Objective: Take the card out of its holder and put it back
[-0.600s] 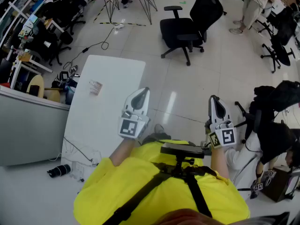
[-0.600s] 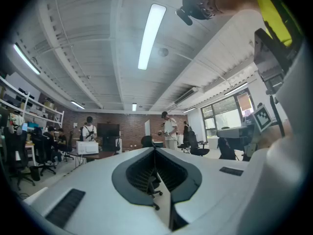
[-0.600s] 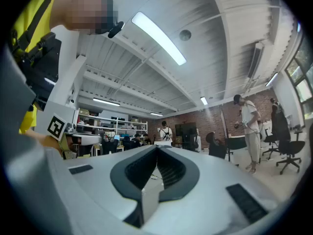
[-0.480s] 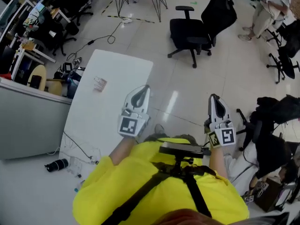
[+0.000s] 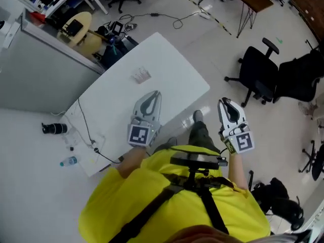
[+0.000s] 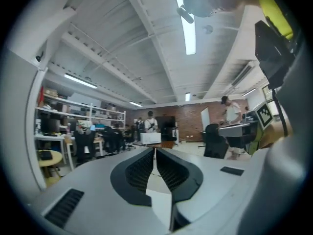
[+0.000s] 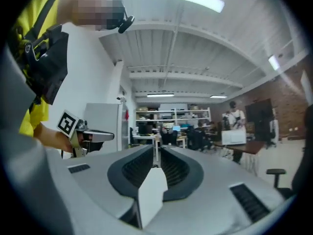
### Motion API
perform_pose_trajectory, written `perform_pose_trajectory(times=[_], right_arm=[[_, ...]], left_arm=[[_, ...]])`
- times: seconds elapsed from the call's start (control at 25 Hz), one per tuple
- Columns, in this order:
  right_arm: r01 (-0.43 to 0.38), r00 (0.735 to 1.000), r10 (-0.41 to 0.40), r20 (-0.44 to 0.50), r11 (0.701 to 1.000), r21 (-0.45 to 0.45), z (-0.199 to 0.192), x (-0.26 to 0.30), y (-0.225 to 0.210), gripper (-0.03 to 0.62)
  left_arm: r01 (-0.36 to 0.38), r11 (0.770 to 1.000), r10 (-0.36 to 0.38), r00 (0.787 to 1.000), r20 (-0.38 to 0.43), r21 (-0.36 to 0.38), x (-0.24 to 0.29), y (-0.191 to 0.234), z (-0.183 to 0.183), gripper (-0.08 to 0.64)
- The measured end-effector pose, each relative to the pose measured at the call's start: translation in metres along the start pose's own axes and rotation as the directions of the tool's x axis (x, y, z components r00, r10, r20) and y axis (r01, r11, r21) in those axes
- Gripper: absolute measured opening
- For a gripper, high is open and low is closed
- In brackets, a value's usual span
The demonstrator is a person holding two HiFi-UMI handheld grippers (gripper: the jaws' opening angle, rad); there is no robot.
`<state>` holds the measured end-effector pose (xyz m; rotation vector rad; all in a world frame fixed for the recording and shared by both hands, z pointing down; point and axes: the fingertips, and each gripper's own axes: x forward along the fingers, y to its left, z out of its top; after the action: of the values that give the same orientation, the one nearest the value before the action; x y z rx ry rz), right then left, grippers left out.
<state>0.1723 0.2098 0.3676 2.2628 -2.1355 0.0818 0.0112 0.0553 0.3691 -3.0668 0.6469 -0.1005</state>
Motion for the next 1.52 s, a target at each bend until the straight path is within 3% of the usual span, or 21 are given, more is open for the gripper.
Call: perform_pose_trajectory(times=[0.08, 0.12, 0.24, 0.32, 0.4, 0.48, 0.52, 0.56, 0.6, 0.64, 0.68, 0.76, 0.84, 0.96, 1.12, 1.32, 1.44, 1.52], right_arm=[[-0.188, 0.982, 0.188, -0.017, 0.982, 0.01, -0.009, 0.059, -0.006, 0.051], [-0.291, 0.956, 0.291, -0.039, 0.957, 0.015, -0.016, 0.088, -0.005, 0.051], [-0.562, 0.82, 0.561, -0.109, 0.827, 0.024, -0.037, 0.157, 0.005, 0.051], [-0.677, 0.728, 0.674, -0.131, 0.736, 0.021, -0.049, 0.196, 0.015, 0.051], [-0.759, 0.641, 0.753, -0.147, 0.651, 0.025, -0.065, 0.234, 0.029, 0.054], [-0.818, 0.561, 0.809, -0.177, 0.574, 0.036, -0.09, 0.268, 0.047, 0.158], [-0.837, 0.528, 0.828, -0.189, 0.545, 0.044, -0.105, 0.283, 0.056, 0.091], [-0.853, 0.498, 0.844, -0.2, 0.518, 0.06, -0.121, 0.298, 0.064, 0.049], [-0.868, 0.464, 0.86, -0.213, 0.49, 0.085, -0.139, 0.311, 0.072, 0.049], [-0.88, 0.428, 0.874, -0.23, 0.461, 0.113, -0.158, 0.321, 0.079, 0.076], [-0.889, 0.394, 0.883, -0.253, 0.436, 0.138, -0.178, 0.328, 0.085, 0.16], [-0.893, 0.363, 0.891, -0.273, 0.416, 0.172, -0.209, 0.347, 0.094, 0.152], [-0.888, 0.356, 0.901, -0.249, 0.409, 0.209, -0.226, 0.38, 0.105, 0.147], [-0.896, 0.307, 0.916, -0.257, 0.369, 0.246, -0.255, 0.408, 0.127, 0.147], [-0.906, 0.259, 0.919, -0.297, 0.338, 0.256, -0.292, 0.433, 0.152, 0.146], [-0.932, 0.15, 0.937, -0.315, 0.241, 0.271, -0.309, 0.44, 0.175, 0.106], [-0.941, 0.102, 0.945, -0.309, 0.192, 0.277, -0.312, 0.438, 0.182, 0.031], [-0.953, 0.071, 0.949, -0.308, 0.156, 0.26, -0.311, 0.435, 0.183, 0.023]], left_arm=[[-0.156, 0.988, 0.156, 0.988, 0.002, 0.006, 0.006, 0.036, -0.009, 0.0], [-0.243, 0.97, 0.243, 0.97, -0.005, -0.004, 0.006, 0.053, -0.015, 0.0], [-0.478, 0.877, 0.476, 0.878, -0.056, -0.037, -0.001, 0.085, -0.032, 0.0], [-0.57, 0.822, 0.567, 0.821, -0.066, -0.022, -0.001, 0.097, -0.04, 0.0], [-0.617, 0.786, 0.614, 0.786, -0.073, -0.025, 0.0, 0.107, -0.052, 0.0], [-0.649, 0.759, 0.645, 0.76, -0.079, -0.057, -0.002, 0.117, -0.065, 0.0], [-0.658, 0.75, 0.654, 0.753, -0.08, -0.063, -0.003, 0.121, -0.073, 0.0], [-0.666, 0.743, 0.661, 0.746, -0.083, -0.063, -0.004, 0.126, -0.082, 0.0], [-0.675, 0.735, 0.669, 0.737, -0.091, -0.064, -0.004, 0.131, -0.093, 0.0], [-0.687, 0.724, 0.679, 0.727, -0.105, -0.071, -0.006, 0.133, -0.105, 0.0], [-0.699, 0.71, 0.687, 0.714, -0.133, -0.084, -0.008, 0.133, -0.119, 0.0], [-0.715, 0.693, 0.691, 0.695, -0.198, -0.094, -0.013, 0.136, -0.149, 0.0], [-0.716, 0.692, 0.69, 0.693, -0.209, -0.089, -0.012, 0.154, -0.167, 0.0], [-0.707, 0.703, 0.684, 0.702, -0.198, -0.076, -0.008, 0.172, -0.185, 0.0], [-0.69, 0.718, 0.664, 0.718, -0.207, -0.09, -0.002, 0.191, -0.203, 0.02], [-0.639, 0.76, 0.609, 0.764, -0.213, -0.118, 0.008, 0.206, -0.216, 0.02], [-0.602, 0.792, 0.576, 0.793, -0.2, -0.107, 0.009, 0.215, -0.22, 0.02], [-0.582, 0.807, 0.556, 0.806, -0.203, -0.1, 0.011, 0.218, -0.224, 0.092]])
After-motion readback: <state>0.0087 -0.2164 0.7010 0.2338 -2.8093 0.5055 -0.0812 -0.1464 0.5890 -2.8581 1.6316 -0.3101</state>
